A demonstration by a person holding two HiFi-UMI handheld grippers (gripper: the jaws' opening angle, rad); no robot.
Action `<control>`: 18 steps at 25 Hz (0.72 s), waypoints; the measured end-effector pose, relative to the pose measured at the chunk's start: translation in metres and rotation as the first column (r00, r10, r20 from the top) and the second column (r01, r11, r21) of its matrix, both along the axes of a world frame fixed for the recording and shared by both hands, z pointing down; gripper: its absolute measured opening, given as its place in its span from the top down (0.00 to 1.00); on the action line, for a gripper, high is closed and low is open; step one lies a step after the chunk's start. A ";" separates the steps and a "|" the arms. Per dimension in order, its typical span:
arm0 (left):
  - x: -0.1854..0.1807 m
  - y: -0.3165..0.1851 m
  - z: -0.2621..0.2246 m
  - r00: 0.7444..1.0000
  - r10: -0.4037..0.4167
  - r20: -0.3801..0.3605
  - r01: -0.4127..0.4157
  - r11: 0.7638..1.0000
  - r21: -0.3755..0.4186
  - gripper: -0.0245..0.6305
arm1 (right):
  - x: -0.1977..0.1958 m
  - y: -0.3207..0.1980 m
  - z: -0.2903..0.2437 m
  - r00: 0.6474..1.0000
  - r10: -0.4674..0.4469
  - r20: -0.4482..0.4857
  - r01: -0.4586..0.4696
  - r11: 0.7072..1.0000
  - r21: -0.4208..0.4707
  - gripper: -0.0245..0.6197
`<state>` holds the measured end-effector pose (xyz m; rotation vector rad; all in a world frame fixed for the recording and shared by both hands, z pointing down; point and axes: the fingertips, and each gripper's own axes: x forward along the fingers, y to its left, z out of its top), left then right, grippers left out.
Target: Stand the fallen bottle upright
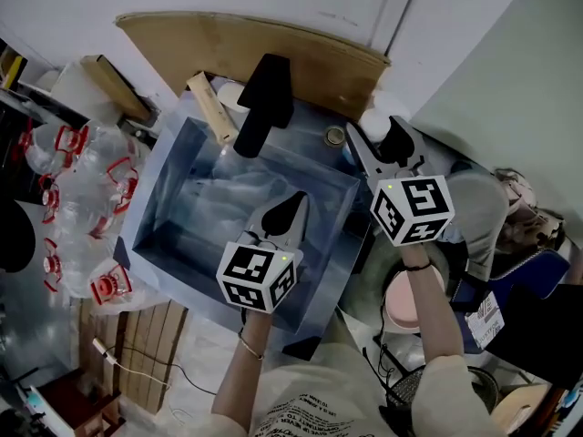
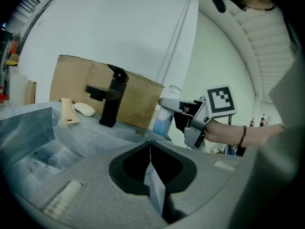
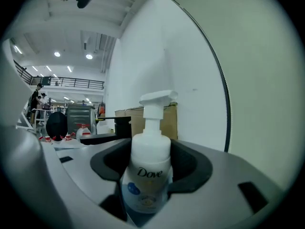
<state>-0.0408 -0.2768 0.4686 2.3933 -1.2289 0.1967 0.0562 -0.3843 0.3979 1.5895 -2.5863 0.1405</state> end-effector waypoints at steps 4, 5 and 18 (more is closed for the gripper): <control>0.000 0.003 0.003 1.000 0.000 0.006 0.000 1.000 -0.004 0.93 | 0.004 0.003 0.004 0.998 0.043 0.035 -0.043 0.999 0.027 0.57; -0.001 0.005 0.004 1.000 0.000 0.008 0.000 1.000 -0.004 0.92 | 0.005 0.004 0.005 0.998 0.053 0.038 -0.054 0.998 0.032 0.58; -0.004 0.010 0.008 1.000 -0.007 0.017 0.007 1.000 -0.013 0.92 | 0.010 0.009 0.014 0.995 0.103 0.012 -0.104 0.992 0.074 0.57</control>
